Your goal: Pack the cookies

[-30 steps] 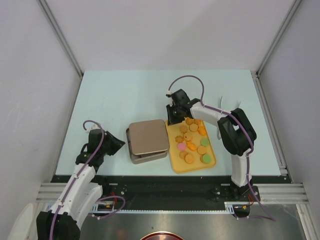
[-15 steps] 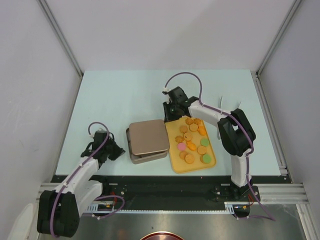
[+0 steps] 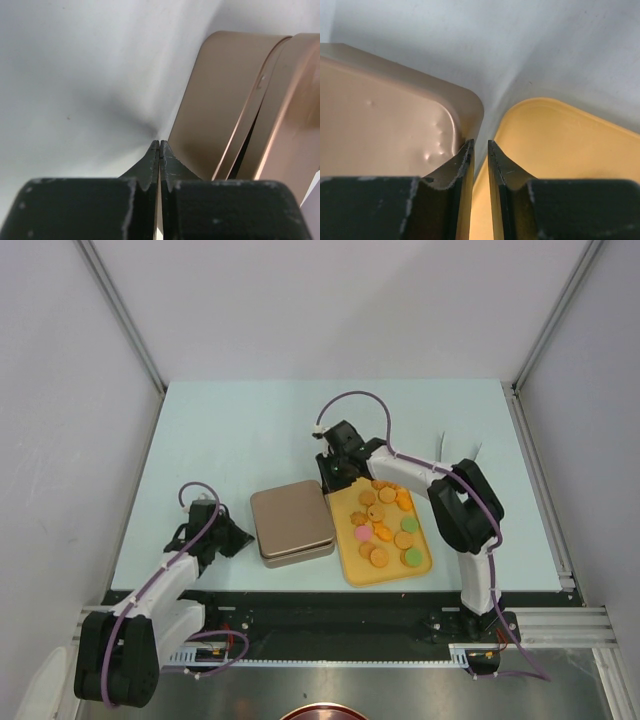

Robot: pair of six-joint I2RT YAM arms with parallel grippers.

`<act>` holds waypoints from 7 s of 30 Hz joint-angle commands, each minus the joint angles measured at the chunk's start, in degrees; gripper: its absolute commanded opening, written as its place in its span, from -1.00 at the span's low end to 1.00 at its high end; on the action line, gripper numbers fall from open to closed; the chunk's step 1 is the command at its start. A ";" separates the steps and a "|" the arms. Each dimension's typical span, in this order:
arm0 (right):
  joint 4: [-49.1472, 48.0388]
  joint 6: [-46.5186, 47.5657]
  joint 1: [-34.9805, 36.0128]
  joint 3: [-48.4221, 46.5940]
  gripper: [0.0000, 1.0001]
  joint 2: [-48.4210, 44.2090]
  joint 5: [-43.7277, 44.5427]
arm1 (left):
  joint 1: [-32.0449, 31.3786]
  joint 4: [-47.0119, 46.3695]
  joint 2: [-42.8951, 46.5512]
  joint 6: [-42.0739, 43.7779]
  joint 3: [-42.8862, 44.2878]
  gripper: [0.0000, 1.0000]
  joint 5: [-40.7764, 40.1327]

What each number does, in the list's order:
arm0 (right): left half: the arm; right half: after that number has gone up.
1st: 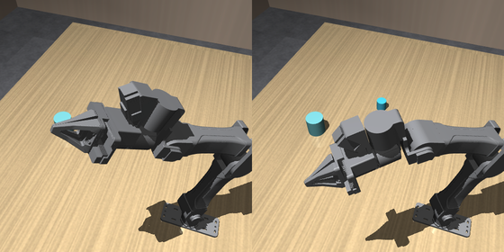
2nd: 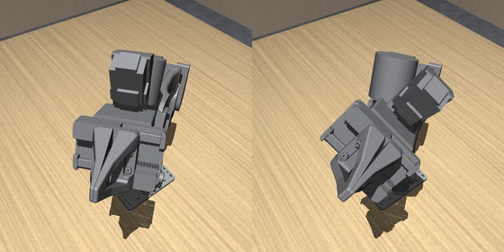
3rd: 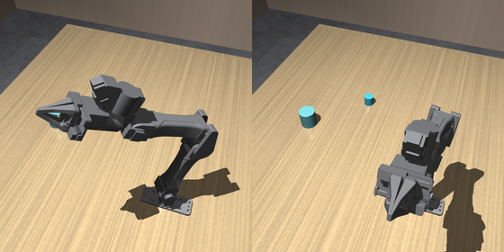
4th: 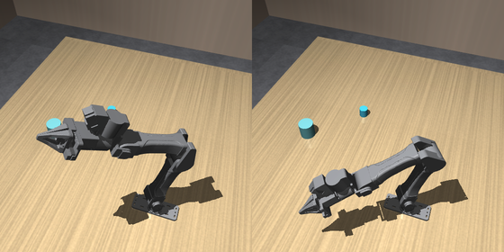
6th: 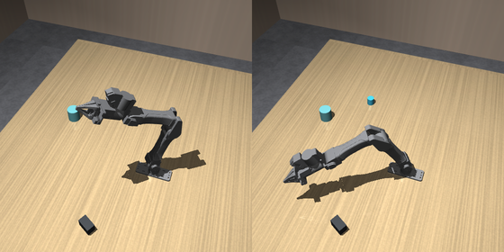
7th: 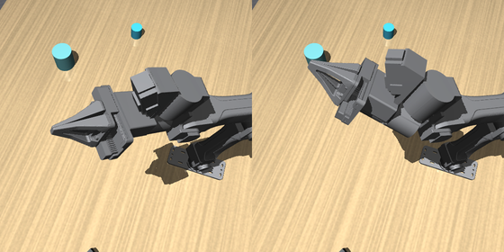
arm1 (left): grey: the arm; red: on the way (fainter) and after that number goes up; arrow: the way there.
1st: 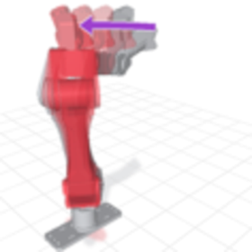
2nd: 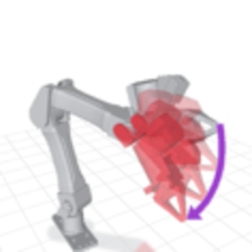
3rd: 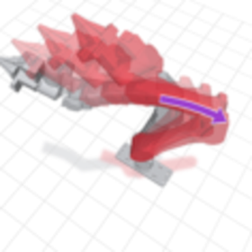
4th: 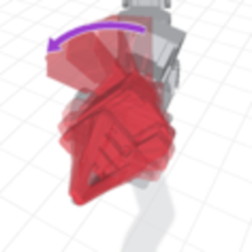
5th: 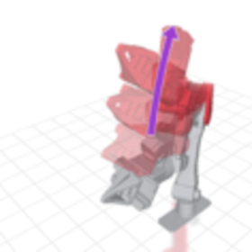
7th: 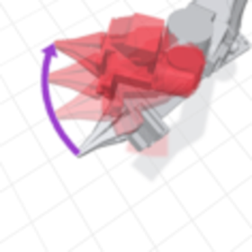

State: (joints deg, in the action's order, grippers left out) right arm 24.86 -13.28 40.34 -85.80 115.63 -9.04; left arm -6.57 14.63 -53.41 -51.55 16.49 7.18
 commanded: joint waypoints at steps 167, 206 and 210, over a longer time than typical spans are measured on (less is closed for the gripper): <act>-26.27 -26.27 9.84 36.84 0.56 -18.95 -8.98 | -6.88 -1.89 0.76 5.49 1.18 0.13 12.68; -32.42 -25.92 5.54 36.41 -0.04 -10.69 -12.23 | -9.52 -13.23 -0.90 0.57 -5.86 -0.02 7.85; -30.93 -25.39 5.54 35.17 -0.05 -10.43 -12.41 | -9.60 -13.23 -1.09 0.66 -4.89 0.01 8.55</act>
State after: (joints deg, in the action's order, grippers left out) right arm -6.04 -44.14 43.92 -50.09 99.90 -25.69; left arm -13.39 -5.26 -51.90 -48.23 12.58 8.03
